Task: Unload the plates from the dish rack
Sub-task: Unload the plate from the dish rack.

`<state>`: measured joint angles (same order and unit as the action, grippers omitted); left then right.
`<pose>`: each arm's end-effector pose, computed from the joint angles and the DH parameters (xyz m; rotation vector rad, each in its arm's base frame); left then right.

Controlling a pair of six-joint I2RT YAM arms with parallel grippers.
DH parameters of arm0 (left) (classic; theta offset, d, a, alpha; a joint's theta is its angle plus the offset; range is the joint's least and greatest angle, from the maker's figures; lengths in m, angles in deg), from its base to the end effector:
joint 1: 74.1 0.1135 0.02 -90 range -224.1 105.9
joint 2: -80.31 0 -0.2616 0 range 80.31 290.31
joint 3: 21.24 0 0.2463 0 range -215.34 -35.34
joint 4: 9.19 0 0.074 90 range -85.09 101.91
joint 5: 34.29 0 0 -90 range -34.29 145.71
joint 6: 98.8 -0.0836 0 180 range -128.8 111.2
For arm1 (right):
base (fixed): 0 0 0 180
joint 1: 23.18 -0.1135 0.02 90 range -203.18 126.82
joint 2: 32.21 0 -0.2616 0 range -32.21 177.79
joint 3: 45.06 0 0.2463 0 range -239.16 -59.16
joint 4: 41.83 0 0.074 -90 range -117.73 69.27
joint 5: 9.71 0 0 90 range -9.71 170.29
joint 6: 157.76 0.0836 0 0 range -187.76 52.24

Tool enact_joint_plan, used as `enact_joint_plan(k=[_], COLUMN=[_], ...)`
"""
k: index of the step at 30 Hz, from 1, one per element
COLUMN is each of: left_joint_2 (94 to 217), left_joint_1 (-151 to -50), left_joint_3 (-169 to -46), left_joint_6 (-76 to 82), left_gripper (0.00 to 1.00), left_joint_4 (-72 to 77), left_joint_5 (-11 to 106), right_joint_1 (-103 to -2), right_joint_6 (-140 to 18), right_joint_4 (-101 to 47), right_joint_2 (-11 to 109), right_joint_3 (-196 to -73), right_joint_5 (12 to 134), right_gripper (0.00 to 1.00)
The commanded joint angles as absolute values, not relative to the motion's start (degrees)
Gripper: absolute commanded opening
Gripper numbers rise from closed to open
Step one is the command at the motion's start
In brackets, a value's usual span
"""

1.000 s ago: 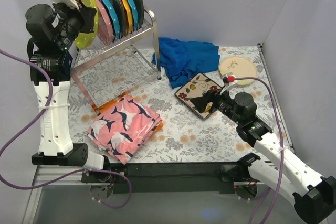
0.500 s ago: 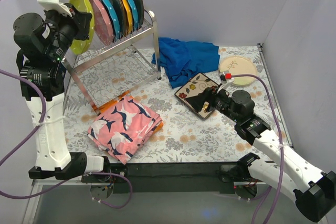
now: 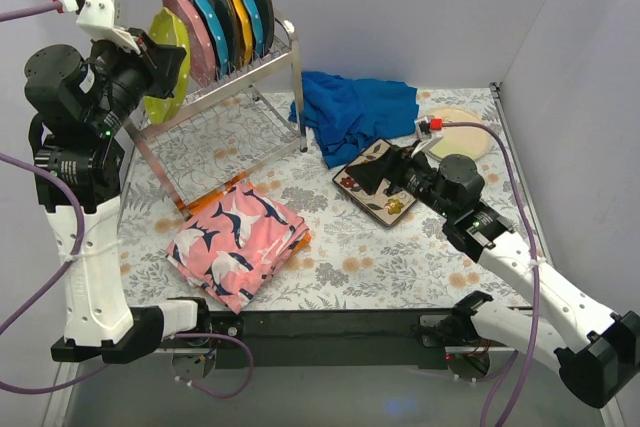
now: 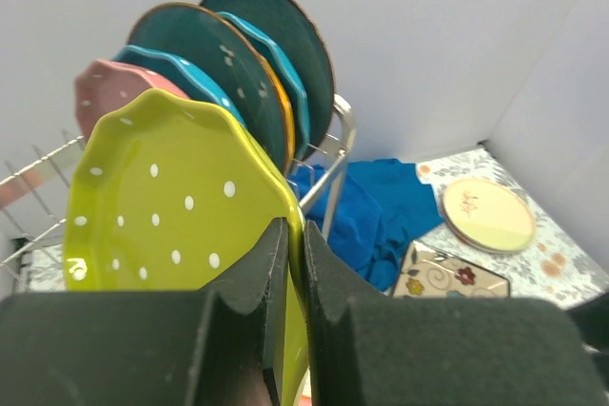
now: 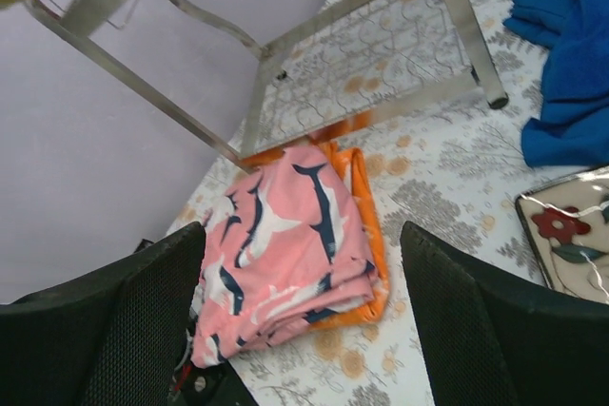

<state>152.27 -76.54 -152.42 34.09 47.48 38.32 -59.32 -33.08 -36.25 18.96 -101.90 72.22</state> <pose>0.2174 -0.0343 0.5807 -0.3075 1.5617 -0.8550 0.2013 0.1615 0.3419 -0.1393 1.6691 1.0656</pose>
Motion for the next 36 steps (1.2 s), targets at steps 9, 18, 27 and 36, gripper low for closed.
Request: enact_joint_plan(k=[9,18,27,36], left_joint_2=[145.79,144.47,141.40,138.67], left_joint_1=[-76.65,-76.57,-76.57,-76.57], left_joint_3=[-152.50,-151.28,-146.18,-139.06], left_joint_6=[33.47,36.11,37.69,40.06], left_gripper=[0.00,0.00,0.00,0.00], left_joint_4=[41.21,40.60,38.40,33.40], left_joint_5=[32.69,26.36,23.10,19.42], right_joint_1=[-66.25,-72.05,-73.98,-73.98], right_joint_6=[-21.45,-13.80,-9.57,-11.07], right_joint_4=[-48.65,-56.56,-60.34,-59.55], right_joint_2=[37.03,47.67,48.13,43.99], right_joint_3=[-124.27,-134.83,-135.63,-132.02], right_joint_5=[69.92,68.95,71.24,76.42], right_gripper=[0.90,0.90,0.91,0.95])
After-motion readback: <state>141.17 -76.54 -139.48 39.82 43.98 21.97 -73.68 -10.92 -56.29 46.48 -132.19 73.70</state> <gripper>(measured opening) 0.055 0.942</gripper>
